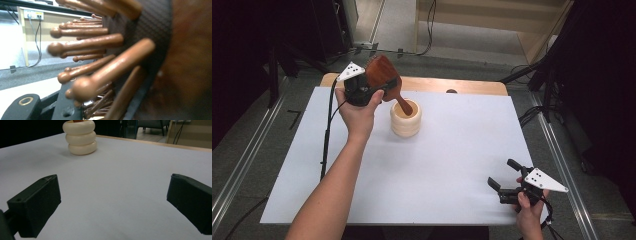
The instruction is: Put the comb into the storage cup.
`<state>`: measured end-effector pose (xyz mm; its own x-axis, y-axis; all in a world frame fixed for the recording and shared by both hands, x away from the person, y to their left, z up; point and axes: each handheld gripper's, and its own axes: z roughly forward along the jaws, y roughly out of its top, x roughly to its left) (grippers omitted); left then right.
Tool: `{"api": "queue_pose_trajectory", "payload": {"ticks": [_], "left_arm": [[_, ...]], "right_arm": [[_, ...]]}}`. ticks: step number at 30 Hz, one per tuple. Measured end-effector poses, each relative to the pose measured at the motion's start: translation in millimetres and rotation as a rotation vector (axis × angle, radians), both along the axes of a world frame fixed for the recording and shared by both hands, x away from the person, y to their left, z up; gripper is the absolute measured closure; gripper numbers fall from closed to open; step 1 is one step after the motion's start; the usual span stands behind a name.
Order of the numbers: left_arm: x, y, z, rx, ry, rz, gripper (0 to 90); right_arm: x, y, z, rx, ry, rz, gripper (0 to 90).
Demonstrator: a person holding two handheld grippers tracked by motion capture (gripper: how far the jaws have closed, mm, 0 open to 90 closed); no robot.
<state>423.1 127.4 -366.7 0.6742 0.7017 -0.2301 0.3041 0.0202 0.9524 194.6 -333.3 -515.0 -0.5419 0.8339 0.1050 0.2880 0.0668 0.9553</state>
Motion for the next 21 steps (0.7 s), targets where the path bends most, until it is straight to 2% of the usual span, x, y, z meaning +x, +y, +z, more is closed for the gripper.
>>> {"api": "queue_pose_trajectory", "payload": {"ticks": [21], "left_arm": [[6.2,-13.3,-32.0,0.024,0.059,0.041,54.4]], "right_arm": [[0.4,-1.0,-0.3,0.012,0.001,-0.002,0.0]]}}
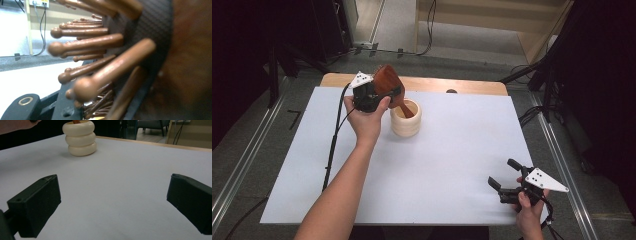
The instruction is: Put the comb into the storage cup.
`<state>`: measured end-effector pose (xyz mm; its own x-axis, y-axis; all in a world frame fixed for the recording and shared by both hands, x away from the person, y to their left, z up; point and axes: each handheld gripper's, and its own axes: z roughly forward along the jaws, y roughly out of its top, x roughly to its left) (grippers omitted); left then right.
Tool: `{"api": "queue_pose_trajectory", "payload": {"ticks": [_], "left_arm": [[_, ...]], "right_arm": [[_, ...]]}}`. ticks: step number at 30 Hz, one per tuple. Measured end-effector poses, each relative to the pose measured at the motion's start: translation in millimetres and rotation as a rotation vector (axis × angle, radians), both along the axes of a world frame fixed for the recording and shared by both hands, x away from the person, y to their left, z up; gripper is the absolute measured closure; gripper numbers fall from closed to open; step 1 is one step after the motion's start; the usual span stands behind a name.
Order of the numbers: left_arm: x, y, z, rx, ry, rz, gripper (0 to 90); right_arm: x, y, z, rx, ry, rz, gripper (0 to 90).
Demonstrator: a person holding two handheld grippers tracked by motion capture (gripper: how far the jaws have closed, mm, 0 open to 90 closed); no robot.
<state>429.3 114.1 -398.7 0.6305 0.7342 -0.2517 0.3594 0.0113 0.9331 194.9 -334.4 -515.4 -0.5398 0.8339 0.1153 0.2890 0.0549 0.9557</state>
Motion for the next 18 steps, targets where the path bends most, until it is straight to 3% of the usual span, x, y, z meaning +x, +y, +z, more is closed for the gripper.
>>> {"api": "queue_pose_trajectory", "payload": {"ticks": [18], "left_arm": [[2.0,-3.7,-20.1,-0.017,0.048,0.028,54.2]], "right_arm": [[0.5,0.0,-0.4,0.002,0.001,-0.001,0.0]]}}
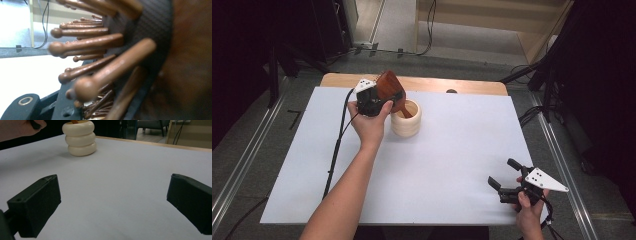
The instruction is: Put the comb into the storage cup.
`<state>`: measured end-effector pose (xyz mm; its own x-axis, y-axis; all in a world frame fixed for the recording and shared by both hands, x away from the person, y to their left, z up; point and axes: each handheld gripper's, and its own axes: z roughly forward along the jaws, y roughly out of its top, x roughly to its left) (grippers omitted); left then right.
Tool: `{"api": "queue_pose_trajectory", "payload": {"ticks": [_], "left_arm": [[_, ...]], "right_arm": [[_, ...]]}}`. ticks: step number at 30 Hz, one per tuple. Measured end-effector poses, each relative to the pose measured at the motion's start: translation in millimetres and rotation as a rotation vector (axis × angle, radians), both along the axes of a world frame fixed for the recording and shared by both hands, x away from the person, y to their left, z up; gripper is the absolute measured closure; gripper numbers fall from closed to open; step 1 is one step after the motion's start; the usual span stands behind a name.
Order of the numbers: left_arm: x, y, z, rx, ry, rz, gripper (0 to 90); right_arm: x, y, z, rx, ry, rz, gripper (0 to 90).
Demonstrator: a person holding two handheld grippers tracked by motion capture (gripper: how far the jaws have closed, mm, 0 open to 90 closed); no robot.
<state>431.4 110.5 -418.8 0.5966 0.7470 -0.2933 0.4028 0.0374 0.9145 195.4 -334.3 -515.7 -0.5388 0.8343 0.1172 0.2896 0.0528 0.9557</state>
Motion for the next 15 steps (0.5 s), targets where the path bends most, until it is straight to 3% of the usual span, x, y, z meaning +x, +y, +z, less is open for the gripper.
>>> {"api": "queue_pose_trajectory", "payload": {"ticks": [15], "left_arm": [[0.2,-2.6,-9.2,-0.015,0.026,0.014,54.1]], "right_arm": [[0.4,0.1,-0.3,0.000,-0.003,0.001,0.0]]}}
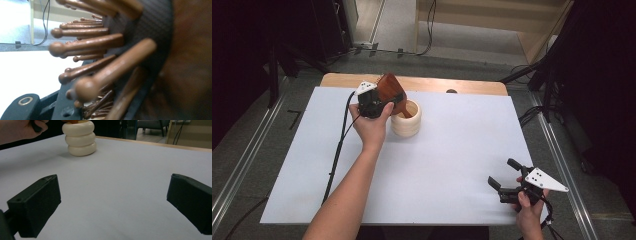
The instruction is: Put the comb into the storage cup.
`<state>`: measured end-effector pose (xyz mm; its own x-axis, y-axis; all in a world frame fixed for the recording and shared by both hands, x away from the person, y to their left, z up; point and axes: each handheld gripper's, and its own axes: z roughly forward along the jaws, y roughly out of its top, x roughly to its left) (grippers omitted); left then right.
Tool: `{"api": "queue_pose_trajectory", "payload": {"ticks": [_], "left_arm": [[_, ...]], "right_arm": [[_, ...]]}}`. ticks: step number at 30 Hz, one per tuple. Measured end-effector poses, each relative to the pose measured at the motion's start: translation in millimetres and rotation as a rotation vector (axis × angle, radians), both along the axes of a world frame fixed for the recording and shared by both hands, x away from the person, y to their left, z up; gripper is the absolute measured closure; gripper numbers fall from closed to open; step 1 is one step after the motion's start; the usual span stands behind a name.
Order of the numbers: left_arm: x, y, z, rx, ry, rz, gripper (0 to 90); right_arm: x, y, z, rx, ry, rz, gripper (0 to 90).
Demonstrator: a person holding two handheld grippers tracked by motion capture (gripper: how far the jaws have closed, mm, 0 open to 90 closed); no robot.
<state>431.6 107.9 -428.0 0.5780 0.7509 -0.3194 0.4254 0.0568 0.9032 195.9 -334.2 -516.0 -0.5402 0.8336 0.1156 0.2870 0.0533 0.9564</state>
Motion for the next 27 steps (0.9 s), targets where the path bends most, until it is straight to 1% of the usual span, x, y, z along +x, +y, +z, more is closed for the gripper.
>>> {"api": "queue_pose_trajectory", "payload": {"ticks": [3,6,9,13,19,23,27], "left_arm": [[0.3,-0.4,-2.1,-0.010,0.012,0.003,54.0],[0.6,0.4,-2.9,-0.019,0.022,0.016,53.8],[1.0,1.1,-3.3,-0.021,0.023,0.015,53.5],[1.8,3.0,-4.2,-0.023,0.033,0.030,51.9],[0.5,3.3,-3.4,0.000,0.016,0.029,47.2],[0.3,7.2,-4.2,-0.018,-0.004,0.008,42.2],[0.3,7.8,-5.5,-0.005,0.001,0.007,36.7]], "right_arm": [[0.0,0.1,0.0,0.000,0.000,0.000,0.0],[0.0,0.1,0.0,0.000,0.000,-0.001,0.0],[-0.2,0.4,0.1,0.000,0.002,0.000,0.0],[0.0,0.3,0.0,-0.002,0.001,-0.001,0.0],[0.0,0.4,0.0,-0.004,0.000,-0.001,0.0],[0.1,0.4,0.0,-0.005,0.000,-0.001,0.0],[0.1,0.6,0.1,-0.008,0.001,-0.002,0.0]]}}
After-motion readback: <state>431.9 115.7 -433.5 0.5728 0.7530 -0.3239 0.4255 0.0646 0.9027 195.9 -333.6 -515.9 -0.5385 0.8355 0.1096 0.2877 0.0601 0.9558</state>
